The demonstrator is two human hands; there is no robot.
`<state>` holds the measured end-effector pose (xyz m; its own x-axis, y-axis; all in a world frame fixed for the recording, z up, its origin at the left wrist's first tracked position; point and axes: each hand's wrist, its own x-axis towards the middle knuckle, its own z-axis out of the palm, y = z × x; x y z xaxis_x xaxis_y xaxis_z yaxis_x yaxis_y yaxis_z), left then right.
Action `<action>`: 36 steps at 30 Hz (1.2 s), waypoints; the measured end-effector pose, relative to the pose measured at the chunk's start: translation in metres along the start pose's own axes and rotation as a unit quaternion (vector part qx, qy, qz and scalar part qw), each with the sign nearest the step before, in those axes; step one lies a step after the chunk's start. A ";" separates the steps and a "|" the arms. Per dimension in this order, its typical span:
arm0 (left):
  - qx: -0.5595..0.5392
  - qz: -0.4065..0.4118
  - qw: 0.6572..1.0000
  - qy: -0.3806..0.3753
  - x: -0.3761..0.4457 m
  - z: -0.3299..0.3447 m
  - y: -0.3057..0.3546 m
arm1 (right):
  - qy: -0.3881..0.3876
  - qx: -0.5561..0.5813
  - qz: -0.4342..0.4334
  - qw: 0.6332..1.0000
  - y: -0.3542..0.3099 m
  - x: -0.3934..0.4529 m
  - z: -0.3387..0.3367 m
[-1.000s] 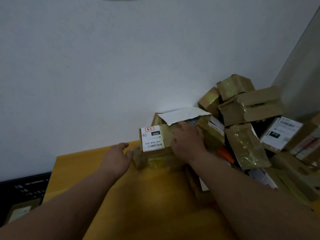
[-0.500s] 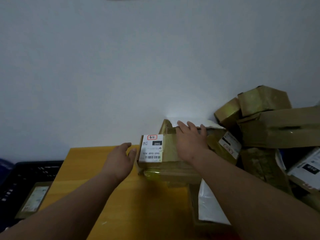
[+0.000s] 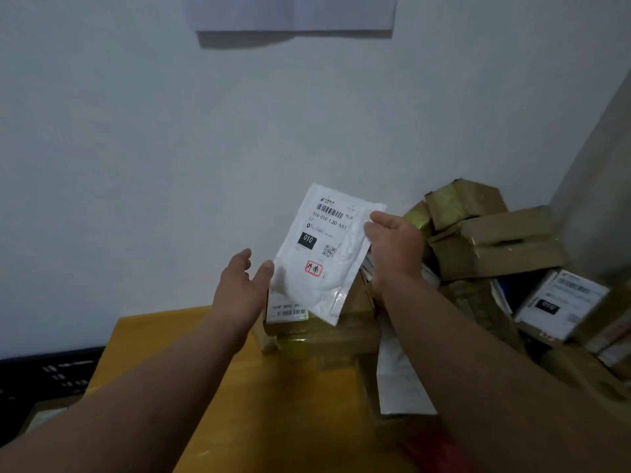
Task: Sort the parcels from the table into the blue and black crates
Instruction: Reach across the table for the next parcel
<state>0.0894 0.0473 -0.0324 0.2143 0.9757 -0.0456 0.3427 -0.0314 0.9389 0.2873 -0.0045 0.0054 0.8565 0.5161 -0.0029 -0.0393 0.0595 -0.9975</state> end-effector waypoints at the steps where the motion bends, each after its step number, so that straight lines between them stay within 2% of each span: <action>1: -0.016 -0.012 1.000 -0.016 -0.004 -0.003 0.002 | 0.007 0.019 0.024 0.999 0.001 -0.007 -0.003; 4: -0.061 -0.063 0.994 -0.068 -0.017 -0.018 0.002 | -0.004 0.064 0.068 0.996 0.006 -0.032 -0.008; 7: -0.079 -0.101 0.985 -0.111 -0.031 -0.038 -0.009 | -0.016 0.057 0.067 0.996 0.011 -0.059 -0.009; 11: -0.092 -0.101 0.980 -0.143 -0.047 -0.066 -0.026 | -0.010 0.032 0.058 0.998 0.015 -0.090 -0.006; 16: -0.113 -0.098 0.980 -0.134 -0.057 -0.092 -0.042 | -0.051 0.072 0.085 0.993 0.021 -0.125 -0.001; 23: -0.149 -0.120 0.978 -0.083 -0.069 -0.114 -0.054 | -0.252 -0.035 0.119 0.960 0.039 -0.163 0.008; 28: -0.155 -0.124 0.979 -0.041 -0.081 -0.125 -0.056 | -0.275 -0.067 0.119 0.952 0.045 -0.165 0.018; 31: -0.131 -0.137 0.981 -0.044 -0.092 -0.126 -0.063 | -0.281 -0.064 0.115 0.951 0.048 -0.166 0.022; 36: -0.120 -0.156 0.981 0.000 -0.107 -0.134 -0.084 | -0.328 -0.079 0.122 0.933 0.065 -0.177 0.034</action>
<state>-0.0849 -0.0249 -0.0605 0.1337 0.9299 -0.3428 0.1674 0.3197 0.9326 0.1159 -0.0625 -0.0563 0.3300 0.9134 -0.2384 -0.0700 -0.2282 -0.9711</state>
